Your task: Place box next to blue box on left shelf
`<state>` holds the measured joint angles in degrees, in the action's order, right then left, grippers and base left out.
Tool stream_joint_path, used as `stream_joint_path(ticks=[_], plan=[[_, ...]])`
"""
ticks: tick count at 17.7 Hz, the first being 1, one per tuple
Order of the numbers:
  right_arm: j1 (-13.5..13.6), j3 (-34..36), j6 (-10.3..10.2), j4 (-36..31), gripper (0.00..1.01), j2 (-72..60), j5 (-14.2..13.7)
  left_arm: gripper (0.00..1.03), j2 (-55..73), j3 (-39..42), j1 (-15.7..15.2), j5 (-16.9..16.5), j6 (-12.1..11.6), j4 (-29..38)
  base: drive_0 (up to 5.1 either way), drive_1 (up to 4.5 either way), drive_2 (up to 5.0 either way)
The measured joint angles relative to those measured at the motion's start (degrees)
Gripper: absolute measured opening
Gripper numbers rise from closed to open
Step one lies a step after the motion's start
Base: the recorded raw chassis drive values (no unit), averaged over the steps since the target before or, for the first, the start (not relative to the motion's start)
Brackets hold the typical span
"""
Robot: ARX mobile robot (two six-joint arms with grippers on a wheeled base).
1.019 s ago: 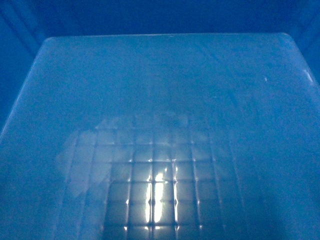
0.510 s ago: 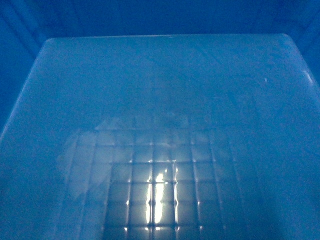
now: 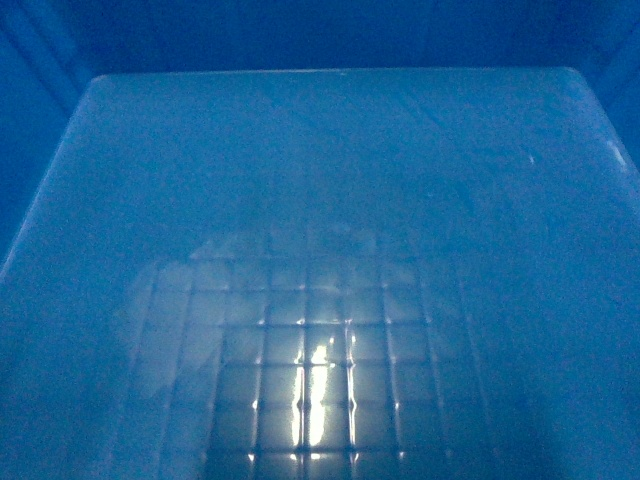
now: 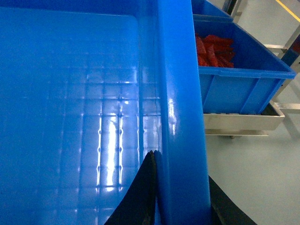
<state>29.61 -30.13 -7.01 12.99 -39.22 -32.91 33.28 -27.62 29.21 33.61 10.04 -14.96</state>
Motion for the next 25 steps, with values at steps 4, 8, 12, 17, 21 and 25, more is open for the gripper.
stream_joint_path(ticks=[4, 8, 12, 17, 21, 25], plan=[[0.0, 0.0, 0.0, 0.0, 0.13, 0.0, 0.0, 0.07, 0.0, 0.0, 0.0, 0.0, 0.0, 0.0, 0.0, 0.00, 0.0], [0.0, 0.0, 0.0, 0.3, 0.13, 0.0, 0.1, 0.07, 0.0, 0.0, 0.0, -0.1, 0.0, -0.3, 0.0, 0.00, 0.0], [0.0, 0.1, 0.0, 0.1, 0.13, 0.0, 0.1, 0.07, 0.0, 0.0, 0.0, -0.1, 0.0, -0.1, 0.0, 0.00, 0.0], [0.0, 0.1, 0.0, 0.1, 0.13, 0.0, 0.1, 0.07, 0.0, 0.0, 0.0, -0.1, 0.0, 0.0, 0.0, 0.00, 0.0], [0.0, 0.1, 0.0, 0.1, 0.13, 0.0, 0.1, 0.07, 0.0, 0.0, 0.0, -0.1, 0.0, 0.0, 0.0, 0.00, 0.0], [0.0, 0.1, 0.0, -0.1, 0.13, 0.2, 0.1, 0.07, -0.2, 0.0, 0.0, 0.0, 0.0, 0.0, 0.0, 4.02, -4.1]])
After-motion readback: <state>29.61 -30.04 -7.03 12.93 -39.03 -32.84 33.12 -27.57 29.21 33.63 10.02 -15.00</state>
